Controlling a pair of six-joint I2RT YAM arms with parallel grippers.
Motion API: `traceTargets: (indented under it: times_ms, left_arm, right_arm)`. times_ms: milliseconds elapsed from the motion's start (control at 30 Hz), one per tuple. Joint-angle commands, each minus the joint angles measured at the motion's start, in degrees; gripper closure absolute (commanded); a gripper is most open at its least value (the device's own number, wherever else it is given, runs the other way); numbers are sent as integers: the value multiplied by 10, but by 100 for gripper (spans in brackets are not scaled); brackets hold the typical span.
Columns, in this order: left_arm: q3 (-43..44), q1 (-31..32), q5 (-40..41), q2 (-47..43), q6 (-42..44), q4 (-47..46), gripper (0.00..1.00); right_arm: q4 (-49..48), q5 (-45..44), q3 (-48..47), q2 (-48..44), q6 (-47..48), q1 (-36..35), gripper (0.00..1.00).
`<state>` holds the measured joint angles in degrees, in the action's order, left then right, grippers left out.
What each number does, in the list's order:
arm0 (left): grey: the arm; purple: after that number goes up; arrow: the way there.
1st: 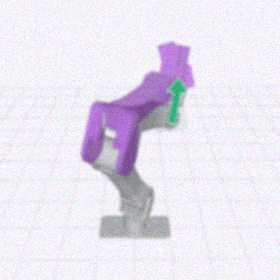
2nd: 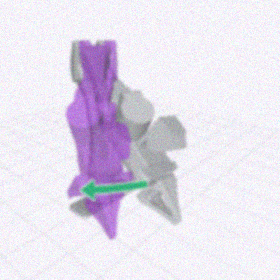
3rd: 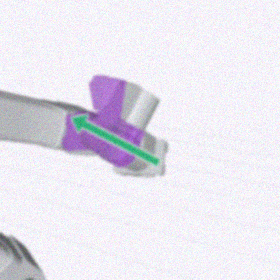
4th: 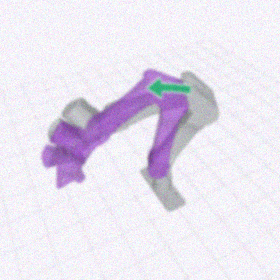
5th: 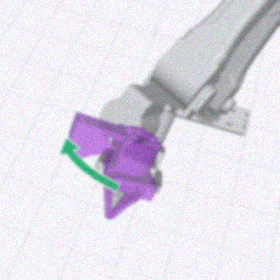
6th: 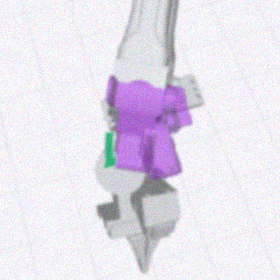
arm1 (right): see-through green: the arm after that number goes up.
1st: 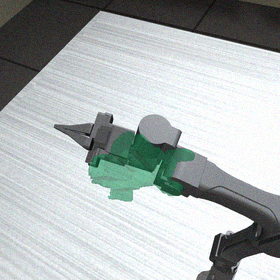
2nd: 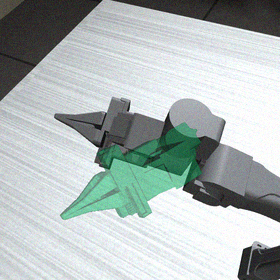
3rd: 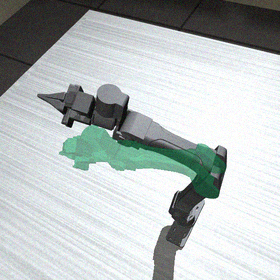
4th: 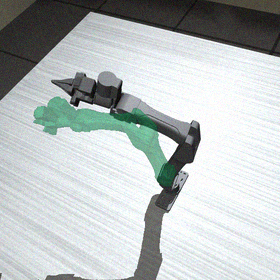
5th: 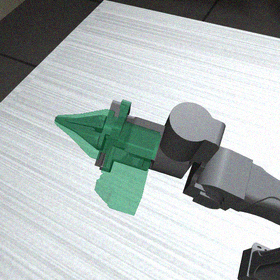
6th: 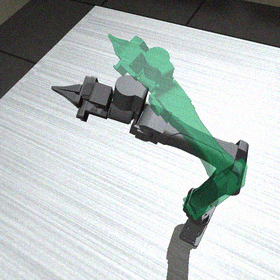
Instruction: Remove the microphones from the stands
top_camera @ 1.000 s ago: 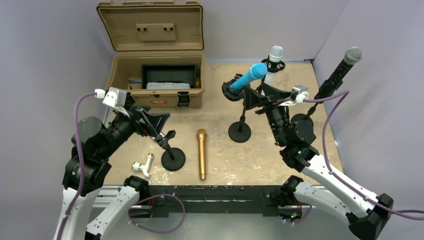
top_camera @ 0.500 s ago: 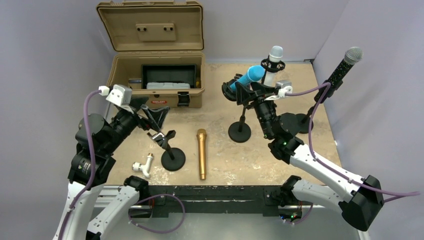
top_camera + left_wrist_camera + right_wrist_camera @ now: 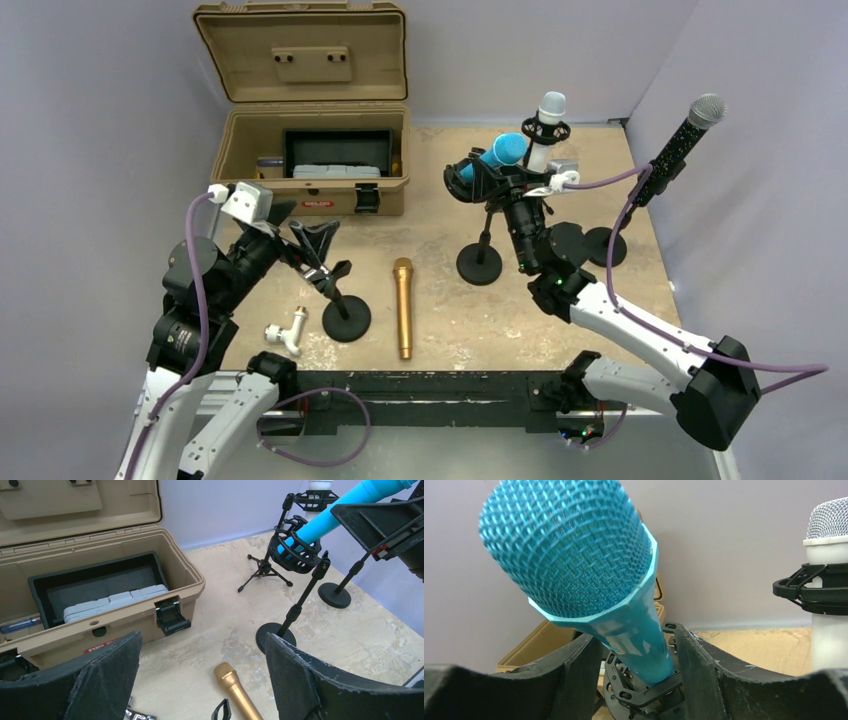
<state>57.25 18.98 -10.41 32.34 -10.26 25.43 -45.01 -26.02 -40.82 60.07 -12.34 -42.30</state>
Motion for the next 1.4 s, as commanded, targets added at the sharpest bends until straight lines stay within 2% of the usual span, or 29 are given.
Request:
traceTargets:
  times_ms: [0,133,533,700,833,967,1100,1267,1367]
  left_arm:
    - [-5,-5,-7,1,9,-38,11]
    - [-6,-5,-13,7,8,-39,11]
    - [-8,-5,-19,10,5,-42,12]
    - [-9,-5,-18,7,4,-42,12]
    - [-9,-5,-20,6,4,-42,12]
    - [-9,-5,-19,4,4,-42,12]
    - [-7,-5,-19,5,3,-40,12]
    - [-6,-5,-24,5,-1,-39,12]
    - [-4,-5,-26,6,-2,-38,12]
  right_arm:
    - [-42,-11,-15,14,31,2,47]
    - [-48,-19,-18,22,57,1,50]
    - [-24,-30,-53,2,92,1,70]
    - [28,-29,-106,-17,98,1,75]
    - [105,-13,-161,-24,93,1,82]
    - [217,58,-219,-36,79,0,90]
    - [352,220,-290,-20,58,1,100]
    - [478,436,-319,0,41,-8,100]
    - [511,482,-294,-7,32,-41,100]
